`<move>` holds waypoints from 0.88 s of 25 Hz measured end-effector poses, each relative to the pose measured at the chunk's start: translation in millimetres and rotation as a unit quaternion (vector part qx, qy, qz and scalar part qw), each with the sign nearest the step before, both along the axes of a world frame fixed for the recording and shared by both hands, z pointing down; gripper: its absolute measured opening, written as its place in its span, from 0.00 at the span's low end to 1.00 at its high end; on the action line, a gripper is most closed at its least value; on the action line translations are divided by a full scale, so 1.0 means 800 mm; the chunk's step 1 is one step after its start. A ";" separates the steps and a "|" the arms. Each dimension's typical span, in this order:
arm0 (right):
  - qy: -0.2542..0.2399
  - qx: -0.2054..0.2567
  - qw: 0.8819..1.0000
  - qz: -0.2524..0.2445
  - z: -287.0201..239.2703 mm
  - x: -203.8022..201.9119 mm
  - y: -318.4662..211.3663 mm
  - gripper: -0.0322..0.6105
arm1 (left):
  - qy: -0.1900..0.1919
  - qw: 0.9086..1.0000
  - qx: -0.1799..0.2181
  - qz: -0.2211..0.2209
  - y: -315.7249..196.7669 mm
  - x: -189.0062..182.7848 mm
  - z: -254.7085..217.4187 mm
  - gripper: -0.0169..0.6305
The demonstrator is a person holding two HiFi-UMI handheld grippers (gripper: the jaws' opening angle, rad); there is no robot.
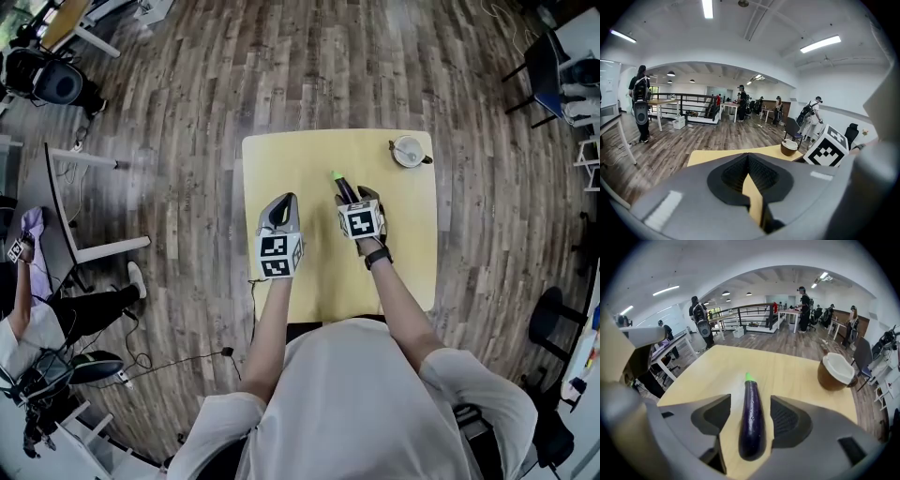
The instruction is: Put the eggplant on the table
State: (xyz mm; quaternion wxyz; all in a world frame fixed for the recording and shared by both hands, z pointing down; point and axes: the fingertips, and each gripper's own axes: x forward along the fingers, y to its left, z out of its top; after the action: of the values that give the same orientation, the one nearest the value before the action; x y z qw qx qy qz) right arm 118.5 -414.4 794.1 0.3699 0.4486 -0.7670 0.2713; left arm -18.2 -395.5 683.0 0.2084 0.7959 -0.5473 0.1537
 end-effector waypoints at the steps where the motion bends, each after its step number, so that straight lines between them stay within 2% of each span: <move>1: -0.001 0.013 1.000 0.001 -0.011 -0.001 -0.002 0.44 | -0.001 1.000 0.001 -0.002 0.001 -0.003 -0.004 0.03; 4: -0.012 0.039 0.999 0.009 -0.043 -0.002 0.001 0.44 | 0.006 1.000 0.008 -0.005 0.008 -0.007 -0.021 0.03; 8: -0.051 0.079 0.995 0.027 -0.095 -0.010 0.007 0.44 | 0.028 0.999 0.027 -0.014 0.019 -0.017 -0.047 0.04; 15: -0.071 0.185 0.980 0.034 -0.215 -0.025 0.013 0.18 | 0.043 0.996 0.072 -0.027 0.027 -0.034 -0.110 0.04; 22: -0.100 0.279 0.954 0.051 -0.324 -0.033 0.026 0.10 | 0.046 0.989 0.140 -0.016 0.037 -0.045 -0.194 0.04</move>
State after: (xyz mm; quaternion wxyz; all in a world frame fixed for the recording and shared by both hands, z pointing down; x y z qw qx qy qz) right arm 91.8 -393.7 535.1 0.1378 0.5429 -0.8213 0.1084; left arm -54.6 -366.1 528.1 0.1224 0.8148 -0.5656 0.0356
